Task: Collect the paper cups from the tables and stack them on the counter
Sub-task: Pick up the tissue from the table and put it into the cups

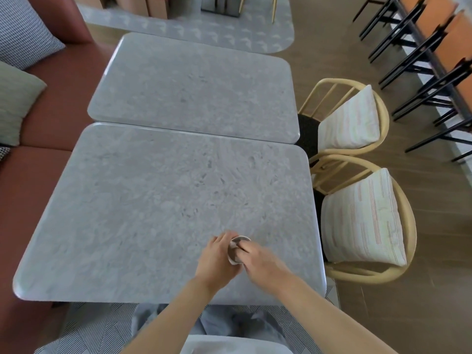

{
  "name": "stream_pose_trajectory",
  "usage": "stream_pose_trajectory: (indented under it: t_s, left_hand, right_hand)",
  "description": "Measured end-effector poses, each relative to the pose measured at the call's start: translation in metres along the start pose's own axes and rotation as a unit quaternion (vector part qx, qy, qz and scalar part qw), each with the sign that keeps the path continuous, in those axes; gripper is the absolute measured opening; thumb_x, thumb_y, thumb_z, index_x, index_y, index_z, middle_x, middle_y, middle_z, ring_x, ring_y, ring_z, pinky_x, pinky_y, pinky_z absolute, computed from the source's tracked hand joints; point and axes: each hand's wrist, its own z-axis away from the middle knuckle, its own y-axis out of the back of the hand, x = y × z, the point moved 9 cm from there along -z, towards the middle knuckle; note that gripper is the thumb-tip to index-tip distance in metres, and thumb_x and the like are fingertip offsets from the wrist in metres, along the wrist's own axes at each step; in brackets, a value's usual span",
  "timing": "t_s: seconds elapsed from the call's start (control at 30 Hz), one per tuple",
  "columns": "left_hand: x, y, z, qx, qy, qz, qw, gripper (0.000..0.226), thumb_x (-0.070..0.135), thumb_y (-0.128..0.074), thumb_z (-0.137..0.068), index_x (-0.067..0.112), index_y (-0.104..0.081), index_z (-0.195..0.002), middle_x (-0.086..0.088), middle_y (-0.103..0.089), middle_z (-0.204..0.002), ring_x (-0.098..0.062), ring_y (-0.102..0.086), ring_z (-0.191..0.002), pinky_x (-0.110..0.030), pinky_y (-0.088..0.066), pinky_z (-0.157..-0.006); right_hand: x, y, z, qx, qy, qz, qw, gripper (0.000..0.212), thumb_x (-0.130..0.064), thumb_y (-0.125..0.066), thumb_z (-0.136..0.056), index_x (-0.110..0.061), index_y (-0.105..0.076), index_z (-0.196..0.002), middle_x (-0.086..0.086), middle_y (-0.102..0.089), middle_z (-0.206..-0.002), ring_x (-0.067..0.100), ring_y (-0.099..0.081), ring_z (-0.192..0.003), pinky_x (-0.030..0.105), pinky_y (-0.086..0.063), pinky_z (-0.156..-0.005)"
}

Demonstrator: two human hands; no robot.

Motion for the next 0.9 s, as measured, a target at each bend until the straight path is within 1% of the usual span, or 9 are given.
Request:
stream_pose_trajectory:
  t_s: [0.03, 0.2, 0.3, 0.4, 0.5, 0.57, 0.63, 0.77, 0.9]
  left_hand:
    - [0.000, -0.001, 0.000, -0.001, -0.003, -0.002, 1.000, 0.039, 0.030, -0.076, -0.082, 0.033, -0.061, -0.118, 0.020, -0.061, -0.111, -0.015, -0.058, -0.101, -0.030, -0.048, -0.091]
    - [-0.004, 0.001, 0.000, 0.007, -0.002, 0.013, 1.000, 0.044, 0.028, -0.077, -0.083, 0.030, -0.063, -0.124, 0.019, -0.064, -0.116, -0.014, -0.057, -0.102, -0.027, -0.048, -0.093]
    - [-0.003, 0.002, 0.001, 0.011, -0.002, 0.019, 1.000, 0.044, 0.024, -0.078, -0.083, 0.031, -0.064, -0.123, 0.020, -0.065, -0.115, -0.013, -0.057, -0.101, -0.023, -0.046, -0.090]
    - [-0.004, 0.002, 0.000, -0.002, 0.003, 0.019, 1.000, 0.042, 0.027, -0.079, -0.083, 0.031, -0.063, -0.121, 0.021, -0.065, -0.112, -0.012, -0.058, -0.101, -0.027, -0.048, -0.091]
    - [-0.006, -0.001, -0.002, -0.015, 0.007, 0.014, 1.000, 0.047, 0.034, -0.083, -0.081, 0.031, -0.061, -0.122, 0.022, -0.064, -0.113, -0.010, -0.057, -0.104, -0.028, -0.048, -0.093]
    - [-0.008, -0.002, -0.002, -0.021, 0.013, 0.014, 1.000, 0.051, 0.034, -0.084, -0.080, 0.033, -0.058, -0.124, 0.023, -0.063, -0.115, -0.009, -0.057, -0.105, -0.027, -0.047, -0.094]
    - [-0.009, -0.004, -0.003, -0.026, 0.015, 0.012, 0.999, 0.053, 0.034, -0.085, -0.079, 0.034, -0.057, -0.124, 0.023, -0.062, -0.114, -0.009, -0.057, -0.105, -0.027, -0.048, -0.095]
    - [-0.008, -0.004, -0.004, -0.013, 0.007, 0.003, 1.000, 0.047, 0.036, -0.081, -0.082, 0.032, -0.059, -0.123, 0.022, -0.064, -0.113, -0.009, -0.060, -0.103, -0.028, -0.048, -0.095]
    - [-0.008, -0.004, -0.004, -0.013, 0.007, 0.008, 1.000, 0.047, 0.042, -0.079, -0.081, 0.033, -0.060, -0.123, 0.023, -0.063, -0.112, -0.009, -0.059, -0.102, -0.026, -0.047, -0.094]
  right_hand:
    - [0.000, -0.002, -0.001, -0.005, -0.005, -0.003, 1.000, 0.042, -0.020, -0.036, -0.109, -0.007, -0.059, -0.141, 0.011, -0.055, -0.141, 0.032, -0.058, -0.119, 0.042, -0.053, -0.095]
    - [-0.007, -0.007, -0.008, -0.027, -0.006, -0.002, 1.000, 0.052, -0.001, -0.047, -0.101, -0.010, -0.052, -0.151, 0.008, -0.049, -0.152, 0.029, -0.054, -0.128, 0.035, -0.051, -0.099]
    - [-0.013, 0.002, -0.007, -0.007, 0.015, 0.021, 1.000, 0.050, 0.000, -0.046, -0.100, -0.007, -0.054, -0.149, 0.010, -0.052, -0.149, 0.029, -0.053, -0.128, 0.036, -0.049, -0.103]
    - [-0.017, 0.011, 0.003, 0.022, 0.044, 0.054, 0.997, 0.050, 0.000, -0.045, -0.096, -0.007, -0.058, -0.144, 0.011, -0.057, -0.144, 0.030, -0.055, -0.125, 0.039, -0.047, -0.098]
    - [-0.014, 0.022, 0.018, 0.052, 0.053, 0.069, 0.995, 0.054, 0.002, -0.049, -0.088, -0.013, -0.064, -0.137, 0.005, -0.062, -0.137, 0.022, -0.062, -0.112, 0.036, -0.041, -0.088]
    - [-0.012, 0.028, 0.027, 0.068, 0.047, 0.085, 0.993, 0.051, 0.002, -0.057, -0.080, -0.016, -0.071, -0.125, 0.002, -0.067, -0.125, 0.018, -0.066, -0.094, 0.035, -0.046, -0.080]
    - [-0.008, 0.028, 0.032, 0.066, 0.039, 0.084, 0.994, 0.050, 0.002, -0.060, -0.077, -0.016, -0.073, -0.122, 0.002, -0.069, -0.122, 0.018, -0.067, -0.090, 0.036, -0.050, -0.077]
    - [-0.002, 0.012, 0.025, 0.020, 0.026, 0.088, 0.996, 0.062, 0.003, -0.045, -0.086, -0.017, -0.055, -0.144, 0.001, -0.053, -0.143, 0.021, -0.057, -0.119, 0.038, -0.039, -0.094]
    - [-0.004, 0.000, 0.013, -0.007, 0.021, 0.095, 0.995, 0.061, 0.004, -0.047, -0.091, -0.016, -0.050, -0.149, 0.003, -0.052, -0.147, 0.024, -0.050, -0.132, 0.039, -0.036, -0.098]
